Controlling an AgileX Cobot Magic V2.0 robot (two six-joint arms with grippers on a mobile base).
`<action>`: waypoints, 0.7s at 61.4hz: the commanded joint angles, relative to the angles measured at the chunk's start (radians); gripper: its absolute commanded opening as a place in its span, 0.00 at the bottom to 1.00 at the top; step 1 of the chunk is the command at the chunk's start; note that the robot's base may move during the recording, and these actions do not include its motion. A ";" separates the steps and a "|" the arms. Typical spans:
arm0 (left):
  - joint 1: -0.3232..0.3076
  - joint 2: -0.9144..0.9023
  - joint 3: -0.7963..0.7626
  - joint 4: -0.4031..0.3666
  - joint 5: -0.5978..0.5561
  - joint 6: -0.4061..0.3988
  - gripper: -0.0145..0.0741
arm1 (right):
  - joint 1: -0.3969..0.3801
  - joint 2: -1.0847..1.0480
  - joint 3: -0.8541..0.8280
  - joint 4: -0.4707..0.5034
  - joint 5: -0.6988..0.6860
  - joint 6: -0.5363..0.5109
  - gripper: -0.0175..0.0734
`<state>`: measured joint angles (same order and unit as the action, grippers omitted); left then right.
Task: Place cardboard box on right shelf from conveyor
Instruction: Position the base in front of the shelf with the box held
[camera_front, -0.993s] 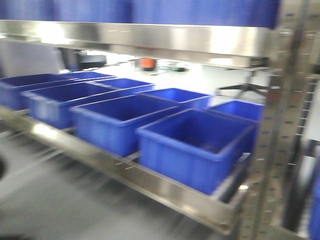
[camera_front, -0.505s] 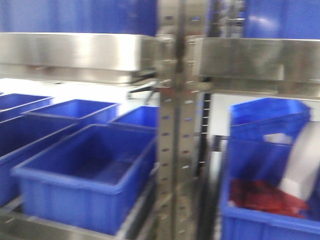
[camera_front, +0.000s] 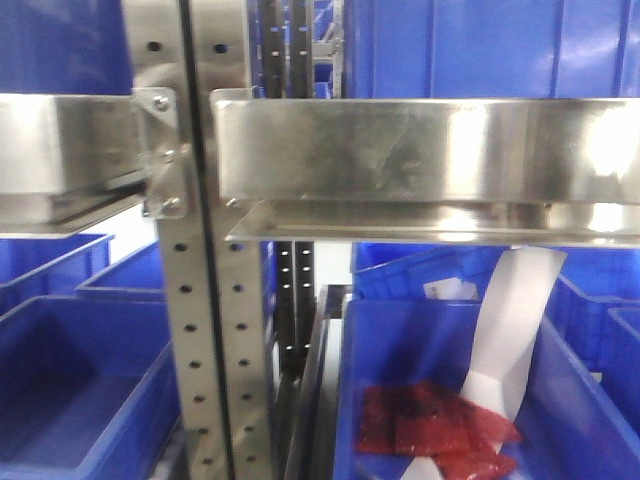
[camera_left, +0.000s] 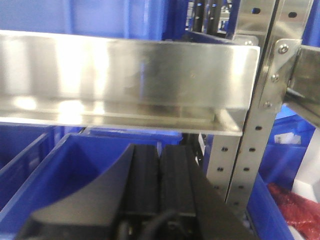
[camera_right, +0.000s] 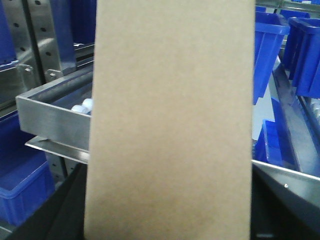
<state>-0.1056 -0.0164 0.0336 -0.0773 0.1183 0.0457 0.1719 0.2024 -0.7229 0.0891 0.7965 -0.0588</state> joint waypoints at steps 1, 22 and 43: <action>-0.019 -0.012 0.006 -0.006 -0.085 0.000 0.03 | -0.006 0.014 -0.025 -0.001 -0.094 -0.007 0.35; -0.023 -0.012 0.006 -0.006 -0.085 0.000 0.03 | -0.006 0.014 -0.025 -0.001 -0.094 -0.007 0.35; -0.023 -0.010 0.006 -0.006 -0.085 0.000 0.03 | -0.006 0.014 -0.025 -0.001 -0.098 -0.007 0.35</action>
<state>-0.1239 -0.0164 0.0336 -0.0773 0.1183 0.0457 0.1719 0.2024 -0.7229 0.0891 0.7965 -0.0588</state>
